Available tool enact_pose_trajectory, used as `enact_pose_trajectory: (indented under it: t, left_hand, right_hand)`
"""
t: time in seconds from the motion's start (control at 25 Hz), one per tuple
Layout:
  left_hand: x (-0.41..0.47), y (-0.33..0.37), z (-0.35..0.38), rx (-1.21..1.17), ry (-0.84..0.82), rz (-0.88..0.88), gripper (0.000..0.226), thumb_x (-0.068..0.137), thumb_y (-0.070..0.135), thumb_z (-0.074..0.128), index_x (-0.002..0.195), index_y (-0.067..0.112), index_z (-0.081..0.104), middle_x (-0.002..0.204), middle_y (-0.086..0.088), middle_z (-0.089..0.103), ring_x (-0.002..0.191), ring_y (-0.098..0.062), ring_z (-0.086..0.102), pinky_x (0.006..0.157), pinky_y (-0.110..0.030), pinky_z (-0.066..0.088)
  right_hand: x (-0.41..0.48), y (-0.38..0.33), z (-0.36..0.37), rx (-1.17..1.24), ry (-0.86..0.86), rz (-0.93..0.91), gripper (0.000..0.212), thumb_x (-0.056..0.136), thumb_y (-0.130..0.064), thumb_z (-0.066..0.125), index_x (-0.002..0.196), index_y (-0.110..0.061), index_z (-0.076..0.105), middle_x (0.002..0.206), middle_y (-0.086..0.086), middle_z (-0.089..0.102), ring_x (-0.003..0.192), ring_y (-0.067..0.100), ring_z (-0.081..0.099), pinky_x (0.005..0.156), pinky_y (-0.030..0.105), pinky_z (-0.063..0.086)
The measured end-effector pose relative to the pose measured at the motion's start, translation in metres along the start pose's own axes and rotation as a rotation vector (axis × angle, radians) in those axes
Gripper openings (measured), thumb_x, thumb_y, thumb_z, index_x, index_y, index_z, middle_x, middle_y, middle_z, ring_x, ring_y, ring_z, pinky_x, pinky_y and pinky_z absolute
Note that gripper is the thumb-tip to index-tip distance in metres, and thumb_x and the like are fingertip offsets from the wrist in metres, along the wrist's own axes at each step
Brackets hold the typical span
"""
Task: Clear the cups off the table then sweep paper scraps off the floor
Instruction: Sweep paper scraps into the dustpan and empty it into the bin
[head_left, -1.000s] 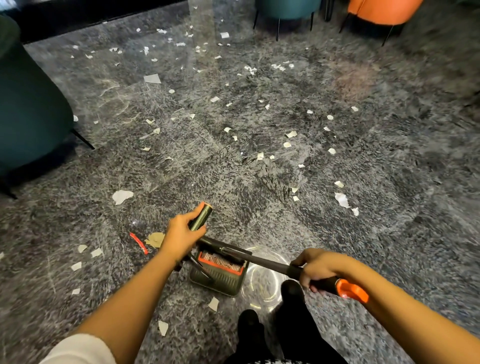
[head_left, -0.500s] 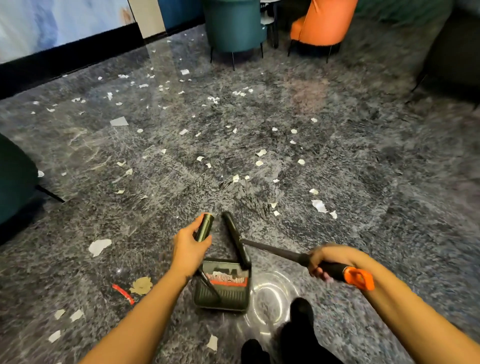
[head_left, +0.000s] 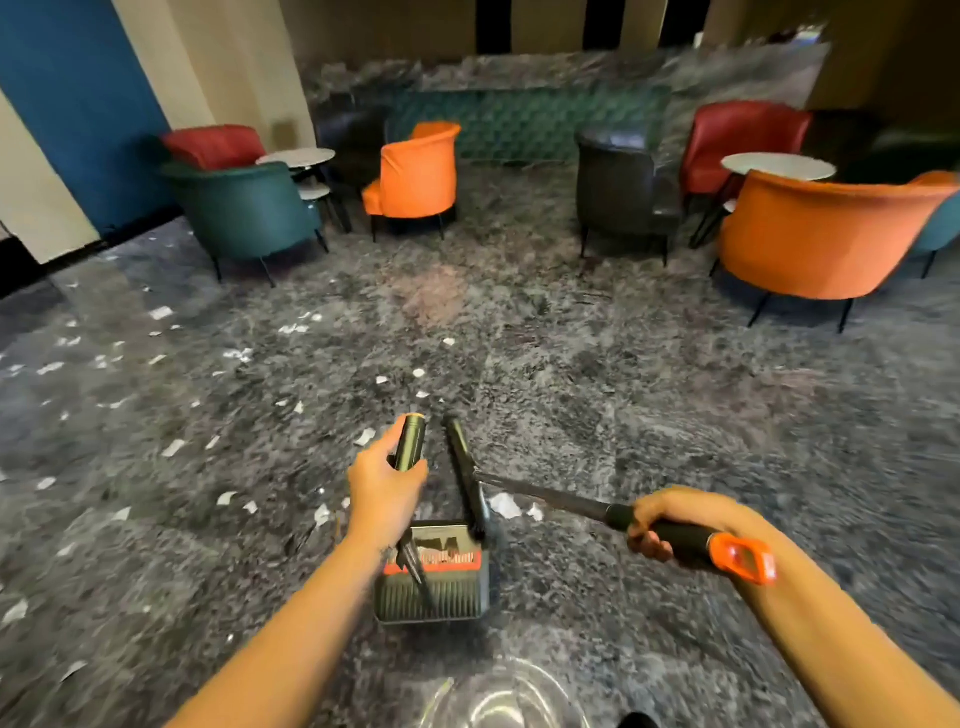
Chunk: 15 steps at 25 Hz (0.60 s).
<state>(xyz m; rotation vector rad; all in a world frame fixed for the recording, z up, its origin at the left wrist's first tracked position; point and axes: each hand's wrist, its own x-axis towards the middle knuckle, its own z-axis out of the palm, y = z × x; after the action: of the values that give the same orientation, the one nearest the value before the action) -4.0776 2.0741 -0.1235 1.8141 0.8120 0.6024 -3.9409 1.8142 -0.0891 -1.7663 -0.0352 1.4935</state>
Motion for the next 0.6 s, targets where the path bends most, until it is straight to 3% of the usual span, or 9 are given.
enact_pose_trajectory:
  t: [0.08,0.2,0.36,0.48,0.6]
  left_hand:
    - [0.029,0.036,0.055,-0.049,-0.03,0.028,0.06,0.084,-0.001,0.063,0.138,0.02,0.048,0.078,-0.011,0.061,0.051,-0.02,0.043,0.045,-0.025,0.037]
    - [0.067,0.083,0.135,-0.084,-0.003,0.093,0.059,0.083,-0.003,0.064,0.136,0.018,0.05,0.07,0.003,0.058,0.049,-0.013,0.043,0.04,-0.012,0.032]
    - [0.115,0.158,0.263,-0.118,-0.073,0.169,0.058,0.084,-0.004,0.063,0.137,0.014,0.049,0.073,0.019,0.052,0.054,-0.016,0.046,0.04,-0.014,0.034]
    - [0.138,0.207,0.351,-0.135,-0.123,0.203,0.06,0.085,0.0,0.064,0.14,0.016,0.046,0.081,0.005,0.06,0.059,-0.017,0.053,0.046,-0.022,0.043]
    - [0.151,0.252,0.449,-0.171,-0.219,0.234,0.063,0.085,0.002,0.063,0.142,0.018,0.042,0.089,-0.01,0.065,0.061,-0.024,0.055,0.055,-0.035,0.048]
  right_hand:
    - [-0.005,-0.009,-0.056,0.118,0.061,-0.057,0.024,0.094,0.002,0.03,0.075,-0.002,0.044,0.043,0.005,0.042,0.025,0.006,0.039,0.027,0.012,0.03]
    - [-0.013,-0.02,-0.14,0.213,0.137,-0.128,0.022,0.092,0.004,0.031,0.076,-0.002,0.044,0.051,0.008,0.041,0.027,0.007,0.039,0.027,0.012,0.031]
    - [-0.028,-0.03,-0.27,0.33,0.256,-0.2,0.017,0.091,0.008,0.033,0.082,0.002,0.046,0.058,0.011,0.041,0.028,0.009,0.042,0.026,0.013,0.032]
    - [-0.042,-0.029,-0.354,0.434,0.297,-0.226,0.015,0.091,0.008,0.031,0.092,0.003,0.045,0.062,0.011,0.041,0.028,0.01,0.044,0.026,0.013,0.033]
    - [-0.059,-0.019,-0.436,0.573,0.348,-0.272,0.017,0.092,0.008,0.029,0.083,0.003,0.043,0.063,0.012,0.04,0.027,0.01,0.043,0.026,0.013,0.033]
